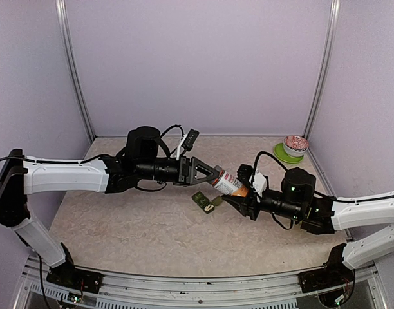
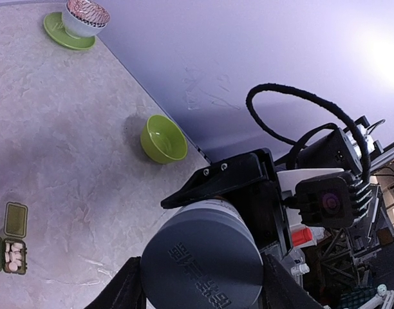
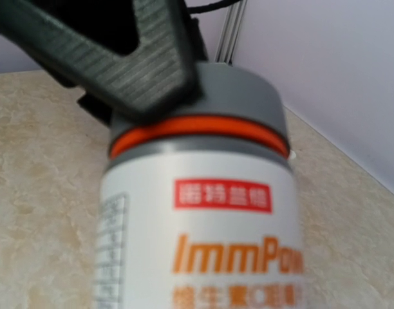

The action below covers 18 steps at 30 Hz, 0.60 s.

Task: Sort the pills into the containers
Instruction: Pass from the right arm to the left

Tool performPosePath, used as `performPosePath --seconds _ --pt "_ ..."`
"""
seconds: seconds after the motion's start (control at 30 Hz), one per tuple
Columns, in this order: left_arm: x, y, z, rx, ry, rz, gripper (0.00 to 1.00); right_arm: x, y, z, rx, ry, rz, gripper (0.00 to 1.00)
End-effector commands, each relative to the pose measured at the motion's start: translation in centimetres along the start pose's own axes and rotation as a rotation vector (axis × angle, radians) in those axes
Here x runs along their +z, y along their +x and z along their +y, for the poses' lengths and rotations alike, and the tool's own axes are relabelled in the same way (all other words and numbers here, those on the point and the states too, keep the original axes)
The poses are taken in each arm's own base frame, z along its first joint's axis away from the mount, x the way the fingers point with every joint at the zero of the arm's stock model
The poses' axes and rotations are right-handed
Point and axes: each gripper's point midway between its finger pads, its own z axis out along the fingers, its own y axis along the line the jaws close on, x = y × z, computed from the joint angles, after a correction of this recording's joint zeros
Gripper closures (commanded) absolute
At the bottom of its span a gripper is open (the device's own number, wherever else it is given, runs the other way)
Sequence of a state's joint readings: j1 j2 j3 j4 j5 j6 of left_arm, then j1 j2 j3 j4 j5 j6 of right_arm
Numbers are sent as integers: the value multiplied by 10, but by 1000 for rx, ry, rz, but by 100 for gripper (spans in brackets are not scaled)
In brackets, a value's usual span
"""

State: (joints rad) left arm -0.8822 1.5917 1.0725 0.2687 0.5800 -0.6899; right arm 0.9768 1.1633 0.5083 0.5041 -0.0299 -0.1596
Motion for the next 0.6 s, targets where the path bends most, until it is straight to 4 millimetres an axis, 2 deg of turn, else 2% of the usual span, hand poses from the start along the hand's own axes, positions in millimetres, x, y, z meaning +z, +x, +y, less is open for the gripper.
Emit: performPosePath --seconds 0.0,0.1,0.23,0.4,0.57 --pt "3 -10 -12 47 49 -10 53 0 -11 0 11 -9 -44 100" --pt "3 -7 -14 71 69 -1 60 0 -16 4 36 -37 -59 100" --pt "2 -1 -24 131 128 19 64 0 -20 11 94 -88 -62 100" --pt "1 10 -39 197 206 51 78 -1 -26 22 202 -170 -70 100" --pt "-2 19 -56 272 271 71 82 -9 -35 29 306 -236 -92 100"
